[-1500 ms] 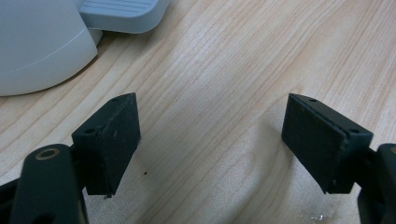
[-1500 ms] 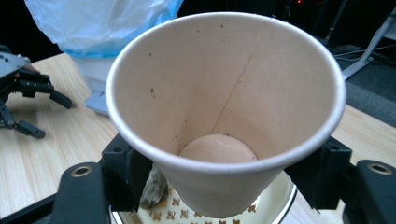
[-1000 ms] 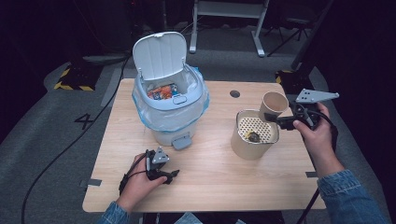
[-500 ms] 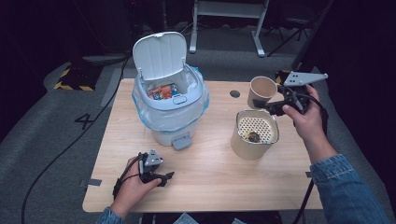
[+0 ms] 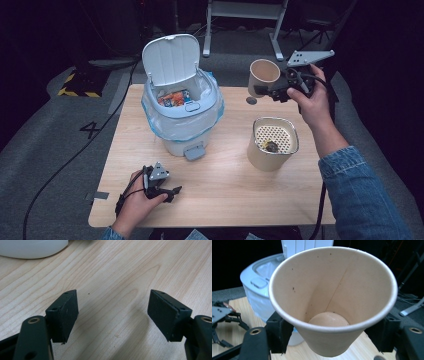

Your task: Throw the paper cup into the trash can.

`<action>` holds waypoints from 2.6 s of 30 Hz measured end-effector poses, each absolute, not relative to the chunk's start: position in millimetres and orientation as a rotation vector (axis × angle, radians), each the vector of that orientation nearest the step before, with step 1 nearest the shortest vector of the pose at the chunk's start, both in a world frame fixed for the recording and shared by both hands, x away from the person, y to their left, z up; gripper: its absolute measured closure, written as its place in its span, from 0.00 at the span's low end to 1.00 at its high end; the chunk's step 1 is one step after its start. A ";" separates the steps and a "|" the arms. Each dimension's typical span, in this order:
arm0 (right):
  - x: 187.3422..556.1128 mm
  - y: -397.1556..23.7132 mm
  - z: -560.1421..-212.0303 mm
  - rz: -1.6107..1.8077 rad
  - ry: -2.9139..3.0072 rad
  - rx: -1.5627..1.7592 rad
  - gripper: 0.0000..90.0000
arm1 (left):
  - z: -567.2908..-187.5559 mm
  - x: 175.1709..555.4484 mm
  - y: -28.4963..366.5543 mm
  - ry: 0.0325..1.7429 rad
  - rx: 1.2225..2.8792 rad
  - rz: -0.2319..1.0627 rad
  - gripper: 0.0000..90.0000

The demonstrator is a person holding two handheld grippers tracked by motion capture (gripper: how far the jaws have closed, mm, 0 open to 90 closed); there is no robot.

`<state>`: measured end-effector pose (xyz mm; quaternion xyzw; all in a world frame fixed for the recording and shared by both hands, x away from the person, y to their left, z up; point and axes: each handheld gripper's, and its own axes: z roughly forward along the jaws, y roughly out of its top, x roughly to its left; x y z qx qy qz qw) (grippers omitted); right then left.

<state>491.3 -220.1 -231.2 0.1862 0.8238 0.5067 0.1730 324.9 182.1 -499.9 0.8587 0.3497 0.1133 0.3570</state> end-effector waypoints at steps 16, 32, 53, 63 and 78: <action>512.7 -152.0 -218.5 1.489 2.368 0.458 0.33 | -503.5 334.6 182.2 0.814 2.245 0.311 0.27; 527.0 -99.2 -234.0 1.662 2.331 0.450 0.32 | -503.8 335.8 180.0 0.822 2.242 0.314 0.25; 534.8 -52.2 -256.7 1.485 2.434 0.491 0.32 | -503.6 336.9 179.3 0.822 2.246 0.311 0.24; 527.8 -32.9 -260.9 1.383 2.451 0.375 0.13 | -503.7 336.8 179.2 0.822 2.245 0.311 0.24; 504.1 -67.1 -231.5 1.456 2.329 0.423 0.20 | -503.8 337.0 179.2 0.820 2.245 0.312 0.24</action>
